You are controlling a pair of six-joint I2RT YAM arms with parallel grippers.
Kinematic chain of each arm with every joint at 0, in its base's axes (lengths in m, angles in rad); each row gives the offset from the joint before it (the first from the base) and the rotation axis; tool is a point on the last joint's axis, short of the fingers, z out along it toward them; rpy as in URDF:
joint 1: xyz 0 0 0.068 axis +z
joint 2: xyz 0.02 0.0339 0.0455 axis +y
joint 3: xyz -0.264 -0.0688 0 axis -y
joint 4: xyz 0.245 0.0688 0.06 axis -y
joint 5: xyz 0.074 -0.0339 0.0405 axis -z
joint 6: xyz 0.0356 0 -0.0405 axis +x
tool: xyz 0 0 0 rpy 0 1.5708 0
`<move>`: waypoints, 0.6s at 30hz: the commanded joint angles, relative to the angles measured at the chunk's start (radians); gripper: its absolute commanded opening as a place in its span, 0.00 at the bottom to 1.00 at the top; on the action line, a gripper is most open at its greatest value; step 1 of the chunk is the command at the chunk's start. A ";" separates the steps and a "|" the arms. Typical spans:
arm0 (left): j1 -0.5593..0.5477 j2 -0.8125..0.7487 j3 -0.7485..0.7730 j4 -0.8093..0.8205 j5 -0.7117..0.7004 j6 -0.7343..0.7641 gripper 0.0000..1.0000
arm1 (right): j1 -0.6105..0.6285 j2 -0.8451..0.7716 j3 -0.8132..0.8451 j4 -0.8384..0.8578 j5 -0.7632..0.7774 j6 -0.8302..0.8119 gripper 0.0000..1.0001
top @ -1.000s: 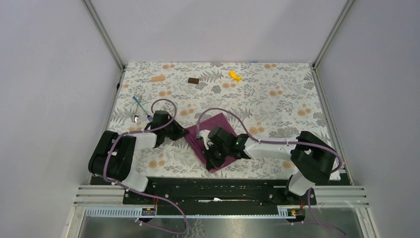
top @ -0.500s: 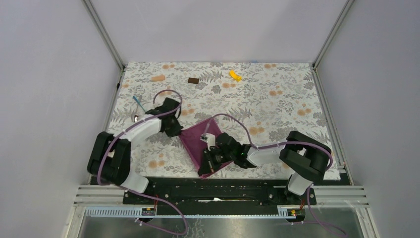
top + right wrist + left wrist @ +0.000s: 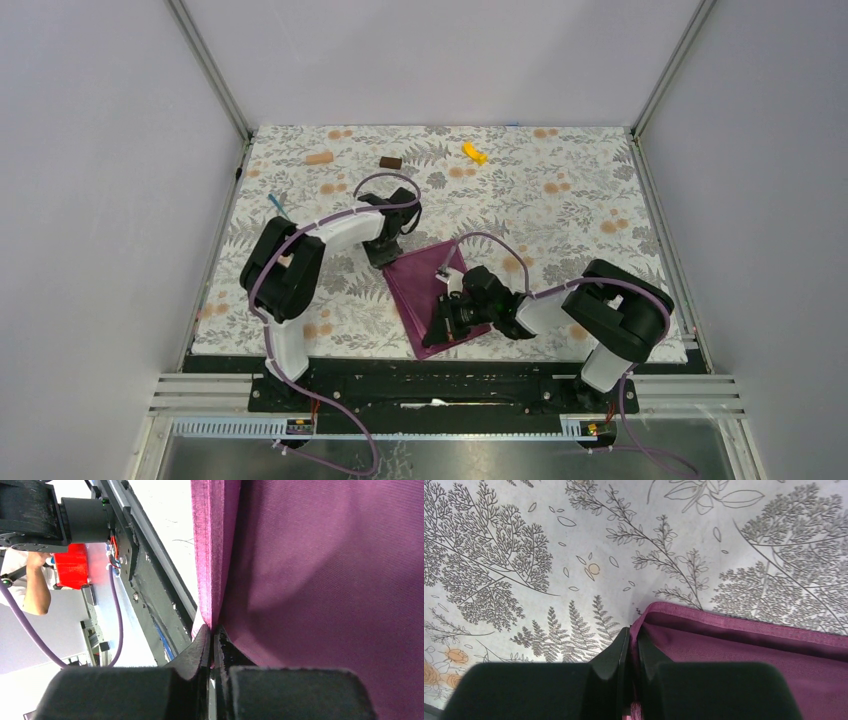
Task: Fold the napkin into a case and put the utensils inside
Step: Fold the lower triangle-folded napkin at the center of the board.
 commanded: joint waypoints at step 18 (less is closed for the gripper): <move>-0.014 -0.179 0.040 0.111 0.135 0.191 0.77 | -0.021 -0.031 -0.074 0.032 -0.029 0.003 0.00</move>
